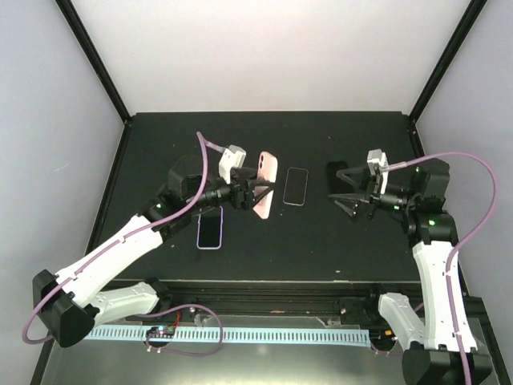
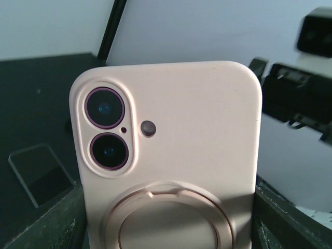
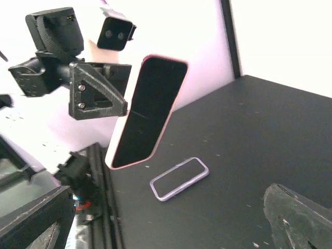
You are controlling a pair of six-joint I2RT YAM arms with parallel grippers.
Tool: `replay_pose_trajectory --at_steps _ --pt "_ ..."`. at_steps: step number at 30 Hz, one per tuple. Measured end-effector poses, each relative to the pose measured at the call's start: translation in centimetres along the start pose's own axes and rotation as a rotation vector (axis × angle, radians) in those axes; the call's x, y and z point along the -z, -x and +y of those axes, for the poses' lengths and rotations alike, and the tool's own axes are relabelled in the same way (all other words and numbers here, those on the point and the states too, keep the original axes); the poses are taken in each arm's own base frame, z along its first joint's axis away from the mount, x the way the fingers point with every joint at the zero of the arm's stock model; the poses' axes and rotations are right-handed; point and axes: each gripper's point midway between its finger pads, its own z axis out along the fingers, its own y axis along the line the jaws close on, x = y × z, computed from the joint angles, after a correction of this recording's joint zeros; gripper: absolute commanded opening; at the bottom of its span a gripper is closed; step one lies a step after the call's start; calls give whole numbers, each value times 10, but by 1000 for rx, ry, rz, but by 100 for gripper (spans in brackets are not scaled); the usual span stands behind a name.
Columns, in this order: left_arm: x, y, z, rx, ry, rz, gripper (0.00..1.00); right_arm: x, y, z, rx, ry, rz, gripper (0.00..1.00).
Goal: Take the phone out of the phone case
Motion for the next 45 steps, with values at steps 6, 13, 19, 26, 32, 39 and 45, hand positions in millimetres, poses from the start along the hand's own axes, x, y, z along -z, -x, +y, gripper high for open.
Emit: replay_pose_trajectory --at_steps 6,13,19,26,32,39,45 --pt "-1 37 -24 -24 -97 -107 31 -28 5 -1 -89 129 43 100" --pt "-21 46 -41 23 -263 -133 30 -58 -4 14 -134 252 109 100" --pt "-18 50 -55 24 -340 -166 31 -79 -10 44 -96 362 167 100" --pt "-16 55 -61 34 -370 -185 31 -94 -17 47 -97 378 202 100" --pt "-19 53 -61 55 -382 -173 31 -102 -12 55 -73 401 218 100" --pt "-22 53 -62 77 -408 -170 30 -109 -12 55 -81 415 232 96" --pt "-31 48 -57 96 -409 -154 54 -114 -18 51 -120 432 250 68"
